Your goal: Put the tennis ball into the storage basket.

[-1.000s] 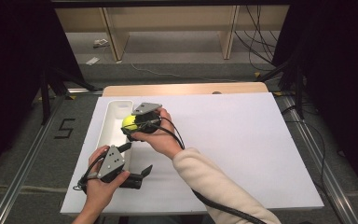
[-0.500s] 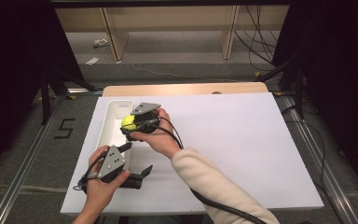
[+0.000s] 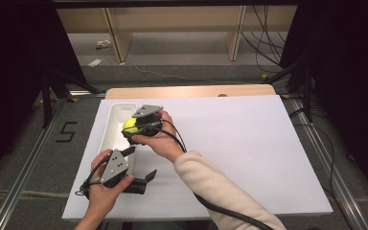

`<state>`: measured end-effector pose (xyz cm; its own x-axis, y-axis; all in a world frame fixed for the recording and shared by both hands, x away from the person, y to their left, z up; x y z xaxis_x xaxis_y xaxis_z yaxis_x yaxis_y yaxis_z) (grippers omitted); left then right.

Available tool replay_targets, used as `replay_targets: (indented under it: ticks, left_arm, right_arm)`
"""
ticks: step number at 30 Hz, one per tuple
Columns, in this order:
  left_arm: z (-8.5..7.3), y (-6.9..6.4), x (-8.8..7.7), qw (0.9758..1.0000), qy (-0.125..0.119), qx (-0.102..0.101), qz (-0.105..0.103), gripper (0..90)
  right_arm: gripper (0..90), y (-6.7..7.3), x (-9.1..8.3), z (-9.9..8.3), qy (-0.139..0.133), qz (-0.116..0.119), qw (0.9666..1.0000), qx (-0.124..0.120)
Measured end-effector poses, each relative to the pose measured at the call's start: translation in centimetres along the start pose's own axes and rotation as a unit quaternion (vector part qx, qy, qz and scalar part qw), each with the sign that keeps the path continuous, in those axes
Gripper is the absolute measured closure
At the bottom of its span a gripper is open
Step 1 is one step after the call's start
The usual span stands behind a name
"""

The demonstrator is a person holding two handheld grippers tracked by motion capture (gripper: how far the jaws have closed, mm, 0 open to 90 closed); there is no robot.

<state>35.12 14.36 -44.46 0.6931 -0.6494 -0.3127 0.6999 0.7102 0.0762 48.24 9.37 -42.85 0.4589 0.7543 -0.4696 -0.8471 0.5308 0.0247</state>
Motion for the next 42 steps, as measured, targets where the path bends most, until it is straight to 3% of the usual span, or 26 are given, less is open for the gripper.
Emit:
replay_targets:
  ticks: [42]
  left_arm:
    - [0.0,0.0,0.0,1.0,0.002,0.001,-0.001,0.0]
  right_arm:
    - [27.4,0.7,1.9,1.9,0.007,0.008,0.9999,-0.01]
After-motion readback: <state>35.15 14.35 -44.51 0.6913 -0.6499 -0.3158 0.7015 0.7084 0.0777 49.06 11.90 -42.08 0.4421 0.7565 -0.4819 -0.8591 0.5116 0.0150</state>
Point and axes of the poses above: each handheld gripper's, and its own axes: x roughly forward along the jaws, z roughly out of its top, y roughly to its left, the point moved 5 cm from there along x, roughly forward along the jaws
